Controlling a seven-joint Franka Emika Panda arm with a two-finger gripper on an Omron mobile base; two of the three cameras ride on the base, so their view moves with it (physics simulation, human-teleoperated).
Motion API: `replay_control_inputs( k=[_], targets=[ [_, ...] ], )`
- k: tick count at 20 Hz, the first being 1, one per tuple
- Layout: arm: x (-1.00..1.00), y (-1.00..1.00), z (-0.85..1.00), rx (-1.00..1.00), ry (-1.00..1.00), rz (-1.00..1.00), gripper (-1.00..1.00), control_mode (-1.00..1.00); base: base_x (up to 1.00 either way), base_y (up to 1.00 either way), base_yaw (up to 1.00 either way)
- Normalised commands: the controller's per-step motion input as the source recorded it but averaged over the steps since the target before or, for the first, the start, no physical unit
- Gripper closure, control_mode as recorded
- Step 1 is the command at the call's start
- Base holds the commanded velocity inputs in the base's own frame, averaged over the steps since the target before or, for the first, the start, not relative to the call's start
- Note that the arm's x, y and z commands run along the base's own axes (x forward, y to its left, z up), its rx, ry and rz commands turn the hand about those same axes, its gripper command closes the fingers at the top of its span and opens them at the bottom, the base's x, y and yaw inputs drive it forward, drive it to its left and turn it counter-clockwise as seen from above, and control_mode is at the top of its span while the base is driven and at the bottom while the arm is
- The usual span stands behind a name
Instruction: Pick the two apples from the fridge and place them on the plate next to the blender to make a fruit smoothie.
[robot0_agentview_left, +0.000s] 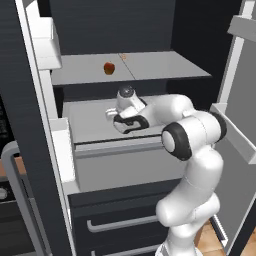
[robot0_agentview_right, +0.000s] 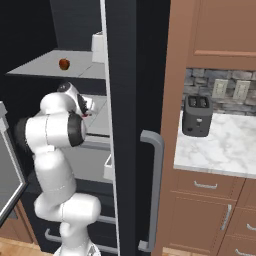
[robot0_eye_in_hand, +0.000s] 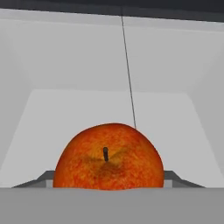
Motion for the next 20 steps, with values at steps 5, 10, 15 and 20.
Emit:
replay_control_inputs(
  k=[5,10,15,20],
  targets=[
    [-1.0,-0.08,0.56,0.08,0.0,-0.14,1.0,-1.0,0.0,0.0,0.0],
    [-1.0,-0.17,0.98,0.04,0.16,-0.15,1.0,-1.0,0.0,0.0,0.0],
    [-1.0,-0.32,0.54,0.04,0.16,-0.13,1.0,-1.0,0.0,0.0,0.0],
    [-1.0,-0.46,0.26,0.09,0.08,-0.08,1.0,-1.0,0.0,0.0,0.0]
  ],
)
